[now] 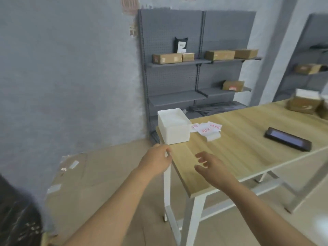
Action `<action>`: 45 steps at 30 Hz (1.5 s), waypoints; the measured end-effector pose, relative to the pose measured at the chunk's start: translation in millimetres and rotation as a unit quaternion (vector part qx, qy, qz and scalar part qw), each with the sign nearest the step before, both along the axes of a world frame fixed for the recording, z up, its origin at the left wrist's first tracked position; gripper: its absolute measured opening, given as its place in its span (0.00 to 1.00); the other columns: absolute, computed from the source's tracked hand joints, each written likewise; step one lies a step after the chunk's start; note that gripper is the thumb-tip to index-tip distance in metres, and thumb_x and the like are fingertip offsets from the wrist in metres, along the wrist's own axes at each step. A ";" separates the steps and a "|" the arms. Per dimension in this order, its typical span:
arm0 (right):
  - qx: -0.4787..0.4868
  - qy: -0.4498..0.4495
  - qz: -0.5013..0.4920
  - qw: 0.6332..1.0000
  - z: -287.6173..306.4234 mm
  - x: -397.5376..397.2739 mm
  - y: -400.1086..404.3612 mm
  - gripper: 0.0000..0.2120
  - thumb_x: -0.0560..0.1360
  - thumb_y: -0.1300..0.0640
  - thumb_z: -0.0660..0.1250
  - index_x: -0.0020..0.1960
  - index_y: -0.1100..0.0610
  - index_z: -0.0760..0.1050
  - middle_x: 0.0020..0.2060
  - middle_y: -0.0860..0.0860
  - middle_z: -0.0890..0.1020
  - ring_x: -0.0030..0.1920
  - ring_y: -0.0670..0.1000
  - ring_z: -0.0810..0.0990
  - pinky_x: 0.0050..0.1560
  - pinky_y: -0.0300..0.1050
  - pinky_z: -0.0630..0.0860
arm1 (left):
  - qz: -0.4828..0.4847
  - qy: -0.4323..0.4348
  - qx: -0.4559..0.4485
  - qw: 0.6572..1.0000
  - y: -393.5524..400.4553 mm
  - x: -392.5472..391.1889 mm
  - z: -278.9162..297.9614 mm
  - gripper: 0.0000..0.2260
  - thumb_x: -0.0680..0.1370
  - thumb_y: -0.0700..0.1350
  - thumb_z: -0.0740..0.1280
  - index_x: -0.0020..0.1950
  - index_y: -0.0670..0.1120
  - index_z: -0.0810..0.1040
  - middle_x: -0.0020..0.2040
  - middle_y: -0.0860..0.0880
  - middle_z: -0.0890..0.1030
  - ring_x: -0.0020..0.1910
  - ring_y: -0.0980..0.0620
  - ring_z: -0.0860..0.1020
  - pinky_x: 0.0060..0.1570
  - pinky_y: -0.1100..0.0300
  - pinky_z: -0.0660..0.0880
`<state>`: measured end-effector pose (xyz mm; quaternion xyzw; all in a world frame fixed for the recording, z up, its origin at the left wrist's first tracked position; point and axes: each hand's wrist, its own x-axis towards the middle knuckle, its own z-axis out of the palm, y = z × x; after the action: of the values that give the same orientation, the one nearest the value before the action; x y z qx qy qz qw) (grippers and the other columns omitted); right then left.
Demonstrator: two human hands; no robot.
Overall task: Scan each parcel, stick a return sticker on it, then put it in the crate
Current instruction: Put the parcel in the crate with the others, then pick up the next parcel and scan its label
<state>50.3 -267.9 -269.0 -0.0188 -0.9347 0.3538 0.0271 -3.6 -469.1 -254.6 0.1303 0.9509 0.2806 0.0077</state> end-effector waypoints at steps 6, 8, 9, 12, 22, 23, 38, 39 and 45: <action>0.010 -0.005 -0.056 0.998 -6.4 -43.1 80.5 0.18 0.75 0.54 0.67 0.64 0.52 0.72 0.55 0.50 0.77 0.49 0.48 0.75 0.48 0.40 0.69 | -0.058 -0.006 0.004 0.998 92.1 -63.7 -5.3 0.12 0.78 0.48 0.62 0.61 0.51 0.76 0.58 0.49 0.74 0.58 0.49 0.75 0.58 0.53 0.73; 0.025 -0.008 -0.074 0.997 -4.6 -57.7 110.3 0.18 0.75 0.53 0.67 0.64 0.51 0.72 0.55 0.50 0.77 0.49 0.48 0.75 0.48 0.40 0.69 | -0.082 -0.002 0.008 0.997 125.6 -87.5 -4.7 0.12 0.78 0.48 0.62 0.60 0.51 0.76 0.59 0.49 0.75 0.58 0.49 0.75 0.57 0.53 0.73; 0.031 -0.012 -0.084 0.996 -2.9 -64.0 125.9 0.18 0.75 0.53 0.67 0.64 0.51 0.72 0.55 0.50 0.77 0.50 0.48 0.75 0.49 0.40 0.70 | -0.094 0.000 0.007 0.996 143.4 -98.9 -4.0 0.12 0.78 0.48 0.62 0.60 0.52 0.76 0.60 0.49 0.75 0.58 0.49 0.75 0.58 0.53 0.73; 0.035 -0.014 -0.124 0.992 4.1 -79.5 175.6 0.17 0.76 0.52 0.66 0.64 0.50 0.71 0.55 0.49 0.76 0.52 0.48 0.75 0.51 0.42 0.72 | -0.130 -0.004 0.001 0.991 200.6 -128.8 0.0 0.13 0.79 0.50 0.62 0.62 0.53 0.75 0.62 0.50 0.74 0.58 0.49 0.75 0.56 0.54 0.73; 0.009 0.001 -0.238 0.971 -0.1 -88.2 358.7 0.19 0.74 0.56 0.66 0.64 0.53 0.72 0.56 0.51 0.77 0.56 0.50 0.76 0.53 0.40 0.69 | -0.235 -0.001 -0.006 0.972 405.0 -167.9 2.9 0.12 0.78 0.48 0.62 0.62 0.51 0.75 0.61 0.49 0.75 0.58 0.48 0.75 0.57 0.53 0.74; 0.015 0.004 -0.236 0.972 -1.3 -89.2 378.8 0.18 0.74 0.56 0.66 0.64 0.53 0.72 0.56 0.51 0.77 0.54 0.50 0.76 0.53 0.40 0.70 | -0.237 0.002 -0.003 0.972 424.4 -169.3 1.9 0.12 0.78 0.48 0.62 0.62 0.51 0.76 0.61 0.49 0.75 0.57 0.49 0.75 0.56 0.54 0.74; 0.020 -0.001 -0.175 0.984 15.7 -138.6 621.0 0.18 0.76 0.53 0.66 0.65 0.52 0.70 0.56 0.50 0.76 0.52 0.49 0.75 0.51 0.43 0.71 | -0.142 0.007 0.019 0.990 642.6 -197.1 2.5 0.12 0.78 0.47 0.64 0.61 0.49 0.76 0.60 0.46 0.74 0.58 0.47 0.74 0.59 0.53 0.72; 0.019 -0.003 -0.173 0.985 16.6 -146.3 629.0 0.19 0.76 0.53 0.66 0.65 0.52 0.70 0.56 0.50 0.76 0.52 0.49 0.75 0.51 0.43 0.71 | -0.136 0.006 0.019 0.991 649.9 -203.4 2.8 0.12 0.78 0.47 0.64 0.61 0.50 0.76 0.59 0.47 0.74 0.57 0.47 0.74 0.59 0.53 0.72; 0.002 -0.001 -0.166 0.986 19.9 -207.0 670.8 0.21 0.75 0.55 0.67 0.67 0.53 0.69 0.60 0.53 0.74 0.56 0.51 0.74 0.54 0.43 0.70 | -0.126 0.015 0.015 0.992 696.1 -261.4 7.7 0.12 0.78 0.47 0.63 0.61 0.50 0.76 0.60 0.47 0.75 0.60 0.46 0.74 0.60 0.53 0.72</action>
<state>-156.7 402.9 -249.2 -0.1737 -0.9195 0.3423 0.0847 -265.0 227.0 -246.9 0.2536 0.9226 0.2895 0.0267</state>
